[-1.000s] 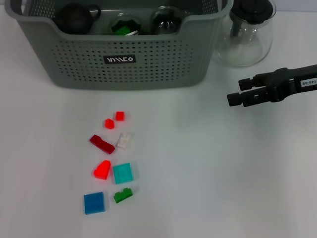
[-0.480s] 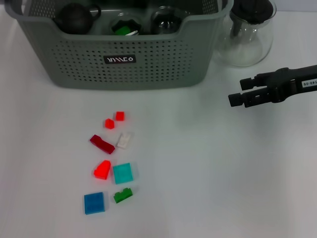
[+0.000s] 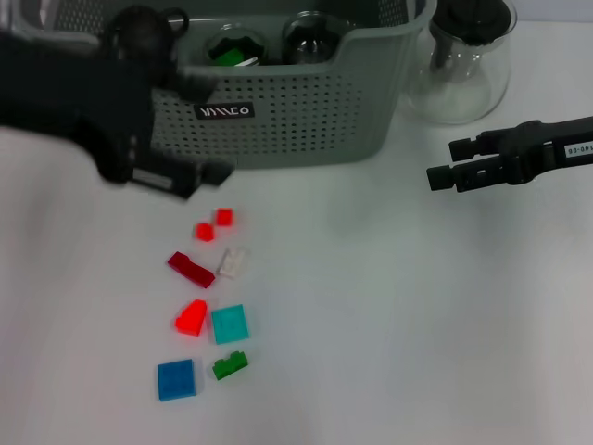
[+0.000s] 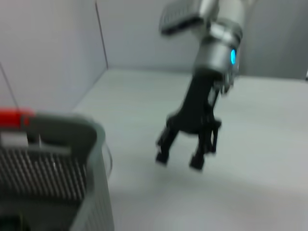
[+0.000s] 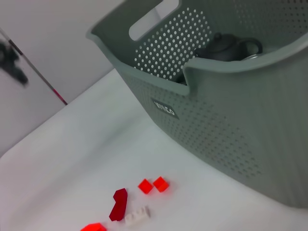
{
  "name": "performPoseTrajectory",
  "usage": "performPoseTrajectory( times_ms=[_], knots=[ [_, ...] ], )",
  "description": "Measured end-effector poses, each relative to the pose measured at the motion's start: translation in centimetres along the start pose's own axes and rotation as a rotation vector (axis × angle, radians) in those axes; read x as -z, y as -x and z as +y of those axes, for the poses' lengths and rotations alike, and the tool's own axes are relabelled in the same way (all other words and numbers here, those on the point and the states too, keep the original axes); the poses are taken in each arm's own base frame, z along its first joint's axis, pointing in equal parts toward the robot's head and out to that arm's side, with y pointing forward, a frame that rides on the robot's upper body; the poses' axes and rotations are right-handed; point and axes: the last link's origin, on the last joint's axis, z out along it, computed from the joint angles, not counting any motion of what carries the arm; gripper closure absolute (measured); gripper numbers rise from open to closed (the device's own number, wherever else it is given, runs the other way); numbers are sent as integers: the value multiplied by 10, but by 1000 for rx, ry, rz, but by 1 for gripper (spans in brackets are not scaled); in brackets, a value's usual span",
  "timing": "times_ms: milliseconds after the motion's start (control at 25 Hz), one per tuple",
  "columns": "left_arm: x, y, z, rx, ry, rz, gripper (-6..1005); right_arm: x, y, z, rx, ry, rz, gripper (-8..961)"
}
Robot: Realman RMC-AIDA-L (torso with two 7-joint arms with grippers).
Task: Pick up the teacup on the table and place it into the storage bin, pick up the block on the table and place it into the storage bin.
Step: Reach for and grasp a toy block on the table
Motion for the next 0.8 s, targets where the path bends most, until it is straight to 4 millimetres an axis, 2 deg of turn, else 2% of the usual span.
performPoseTrajectory(
  times_ms=[240, 480, 800],
  knots=[
    [-12, 24, 16, 48, 9, -137, 184, -1, 1, 0, -2, 0, -1, 12],
    [-43, 51, 28, 153, 75, -429, 183, 0, 2, -2, -3, -10, -1, 11],
    [-68, 59, 46, 192, 140, -595, 184, 1, 5, -2, 0, -13, -4, 12]
  ],
)
